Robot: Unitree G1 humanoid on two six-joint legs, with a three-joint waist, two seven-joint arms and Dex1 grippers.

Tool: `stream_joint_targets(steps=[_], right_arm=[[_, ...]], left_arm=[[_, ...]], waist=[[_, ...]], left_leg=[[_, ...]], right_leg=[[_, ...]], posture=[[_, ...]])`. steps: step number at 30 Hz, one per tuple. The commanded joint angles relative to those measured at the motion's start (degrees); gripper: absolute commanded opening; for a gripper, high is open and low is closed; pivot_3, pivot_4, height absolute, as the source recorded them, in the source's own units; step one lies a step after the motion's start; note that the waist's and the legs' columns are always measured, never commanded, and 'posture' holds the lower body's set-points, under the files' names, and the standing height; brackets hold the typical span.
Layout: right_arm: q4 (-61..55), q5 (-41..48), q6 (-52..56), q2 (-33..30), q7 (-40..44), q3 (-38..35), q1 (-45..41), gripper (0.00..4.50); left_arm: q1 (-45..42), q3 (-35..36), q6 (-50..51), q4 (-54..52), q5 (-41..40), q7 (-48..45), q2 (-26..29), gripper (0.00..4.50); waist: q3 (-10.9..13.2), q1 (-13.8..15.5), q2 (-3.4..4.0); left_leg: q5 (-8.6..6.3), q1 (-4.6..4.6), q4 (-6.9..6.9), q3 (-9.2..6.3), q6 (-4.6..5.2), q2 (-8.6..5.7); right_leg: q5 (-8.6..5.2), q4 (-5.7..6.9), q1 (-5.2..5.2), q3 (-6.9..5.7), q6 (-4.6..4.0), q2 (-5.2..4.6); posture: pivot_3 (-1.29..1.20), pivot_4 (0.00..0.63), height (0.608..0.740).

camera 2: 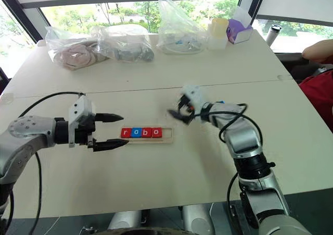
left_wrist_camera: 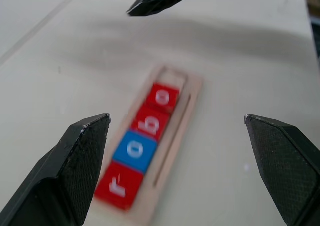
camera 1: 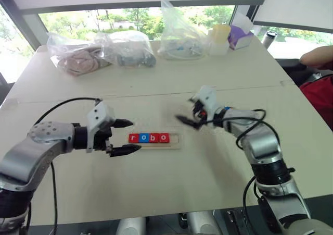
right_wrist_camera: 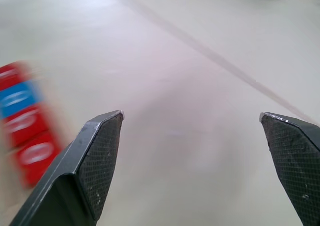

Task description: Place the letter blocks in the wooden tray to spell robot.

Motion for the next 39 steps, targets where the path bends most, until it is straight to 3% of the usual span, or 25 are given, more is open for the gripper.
stream_joint_targets(steps=[1, 4, 9, 15, 18, 23, 30, 34, 39], right_arm=[[-1.1, -1.9, 2.0, 0.0, -7.0, -4.0, 2.9, 4.42], [0.8, -2.3, 1.3, -0.2, -9.4, -4.5, 4.0, 4.42], [12.7, -5.2, -6.4, -1.2, -14.1, -4.5, 1.8, 4.42], [19.9, -3.1, -7.2, -1.5, -13.1, -5.7, 0.0, 4.42], [21.4, -2.7, -7.8, -1.5, -12.6, -5.6, -0.2, 3.63], [19.5, -3.0, -6.2, -1.3, -14.2, -4.9, 0.1, 1.19], [12.8, -4.2, -3.8, 1.6, -21.2, -5.9, 1.0, 1.20], [-1.5, -3.2, 8.4, 10.0, -29.2, -10.0, 2.4, 1.20], [-19.2, -4.2, 24.7, 19.4, -34.3, -8.1, 7.7, 1.20]], left_arm=[[-4.2, -0.3, 2.1, -1.0, -3.5, 1.1, -2.1, 4.50], [-6.8, -1.9, 2.7, 0.4, -3.7, 1.8, -4.5, 4.50], [-11.2, -7.1, -2.5, 7.8, 3.2, 3.9, -10.1, 4.50], [-10.0, -9.0, -5.0, 9.5, 6.8, 2.3, -9.8, 4.50], [-9.1, -9.1, -5.9, 10.0, 8.0, 2.1, -9.7, 4.50], [-7.9, -9.0, -6.6, 9.7, 9.0, 2.0, -9.8, 4.50], [-7.2, -9.5, -7.4, 10.0, 10.3, 1.8, -10.4, 4.50], [-7.2, -9.5, -7.8, 10.4, 10.8, 1.5, -10.6, 4.50], [-7.3, -10.0, -8.5, 11.5, 11.3, 0.4, -10.7, 4.50]], waist=[[0.0, -0.1, 0.00], [0.0, -0.7, 0.01], [0.0, -0.7, 0.02], [0.0, -0.7, 0.02], [0.0, -0.7, 0.01], [0.0, -0.5, 0.01], [0.0, -0.6, 0.01], [0.0, -0.7, 0.02], [0.0, -0.6, 0.04]], left_leg=[[0.00, 0.00, -0.01, 0.00, 0.00, 0.00], [0.00, 0.01, -0.02, 0.00, 0.00, 0.00], [0.00, 0.15, -0.02, 0.07, 0.01, 0.02], [0.01, 0.13, -0.03, 0.10, 0.01, 0.03], [0.01, 0.12, -0.02, 0.10, 0.01, 0.01], [0.01, 0.10, 0.01, 0.08, 0.01, -0.01], [0.01, 0.07, -0.01, 0.08, 0.01, -0.01], [0.01, 0.04, -0.02, 0.08, 0.01, 0.00], [0.01, 0.03, -0.11, -0.04, 0.00, 0.07]], right_leg=[[0.00, 0.00, 0.00, 0.01, 0.00, 0.00], [0.01, 0.02, -0.01, 0.01, 0.02, 0.03], [0.01, 0.06, 0.06, 0.12, -0.02, 0.14], [0.05, 0.05, 0.03, 0.19, 0.00, 0.17], [0.04, 0.04, 0.04, 0.20, -0.02, 0.13], [0.04, 0.04, 0.06, 0.22, -0.01, 0.13], [0.04, 0.03, 0.04, 0.26, 0.02, 0.13], [0.05, 0.05, -0.03, 0.32, 0.03, 0.15], [0.05, 0.08, -0.08, 0.25, 0.04, 0.19]], posture=[[0.00, 0.150, 0.740], [0.00, 0.150, 0.740], [0.00, 0.150, 0.740], [0.00, 0.150, 0.740], [0.00, 0.150, 0.740], [0.00, 0.150, 0.740], [0.00, 0.150, 0.740], [0.00, 0.150, 0.740], [0.00, 0.150, 0.740]])
